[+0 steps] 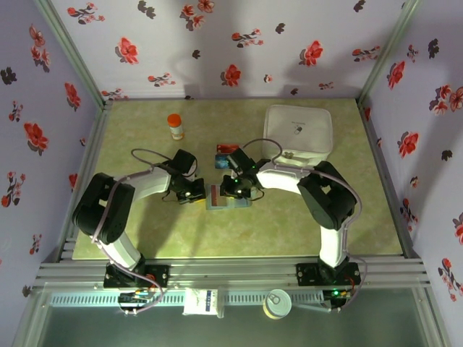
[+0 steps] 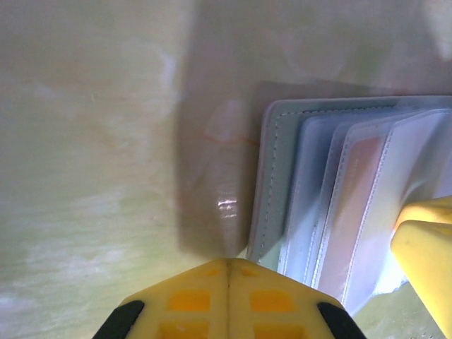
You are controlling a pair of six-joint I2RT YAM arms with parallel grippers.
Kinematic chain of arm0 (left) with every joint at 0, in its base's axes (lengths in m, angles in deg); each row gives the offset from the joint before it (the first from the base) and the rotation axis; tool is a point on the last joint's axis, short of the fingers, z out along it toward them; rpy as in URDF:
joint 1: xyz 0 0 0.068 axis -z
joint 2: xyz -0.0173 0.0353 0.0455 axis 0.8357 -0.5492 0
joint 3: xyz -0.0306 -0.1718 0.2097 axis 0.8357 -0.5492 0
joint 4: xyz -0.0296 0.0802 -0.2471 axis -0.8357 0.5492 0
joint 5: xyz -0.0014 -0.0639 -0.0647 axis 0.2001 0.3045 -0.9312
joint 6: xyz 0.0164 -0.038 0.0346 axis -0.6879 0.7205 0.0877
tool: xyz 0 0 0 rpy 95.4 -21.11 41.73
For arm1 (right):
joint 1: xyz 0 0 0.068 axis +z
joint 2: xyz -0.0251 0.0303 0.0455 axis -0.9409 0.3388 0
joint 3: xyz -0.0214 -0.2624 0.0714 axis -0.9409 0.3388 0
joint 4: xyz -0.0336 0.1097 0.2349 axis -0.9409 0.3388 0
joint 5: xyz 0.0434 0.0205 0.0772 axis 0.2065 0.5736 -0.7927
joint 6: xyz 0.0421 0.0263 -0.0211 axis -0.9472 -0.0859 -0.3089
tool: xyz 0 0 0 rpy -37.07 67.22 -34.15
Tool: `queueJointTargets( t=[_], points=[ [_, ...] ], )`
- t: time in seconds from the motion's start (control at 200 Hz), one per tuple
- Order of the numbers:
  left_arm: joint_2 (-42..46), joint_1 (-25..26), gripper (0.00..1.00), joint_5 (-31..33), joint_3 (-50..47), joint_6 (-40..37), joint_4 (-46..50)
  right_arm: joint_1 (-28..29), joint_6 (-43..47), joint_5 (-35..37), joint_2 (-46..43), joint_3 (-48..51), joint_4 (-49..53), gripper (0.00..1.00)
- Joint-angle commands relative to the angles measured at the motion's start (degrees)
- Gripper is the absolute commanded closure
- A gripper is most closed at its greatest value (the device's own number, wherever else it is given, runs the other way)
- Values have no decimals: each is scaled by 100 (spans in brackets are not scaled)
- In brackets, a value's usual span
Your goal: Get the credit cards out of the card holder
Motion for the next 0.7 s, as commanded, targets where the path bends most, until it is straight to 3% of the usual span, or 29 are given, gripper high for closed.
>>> queueJointTargets(
  t=[0.0, 0.245, 0.695],
  points=[
    [315, 21, 98, 152, 147, -25, 245, -106, -91, -345, -211, 302, -493, 78],
    [736, 111, 93, 31, 349, 227, 162, -337, -332, -721, -318, 920, -1385, 79],
    [35, 528, 78, -220, 577, 518, -293, -595, -682, -1266, -242, 1547, -2584, 82]
  ],
)
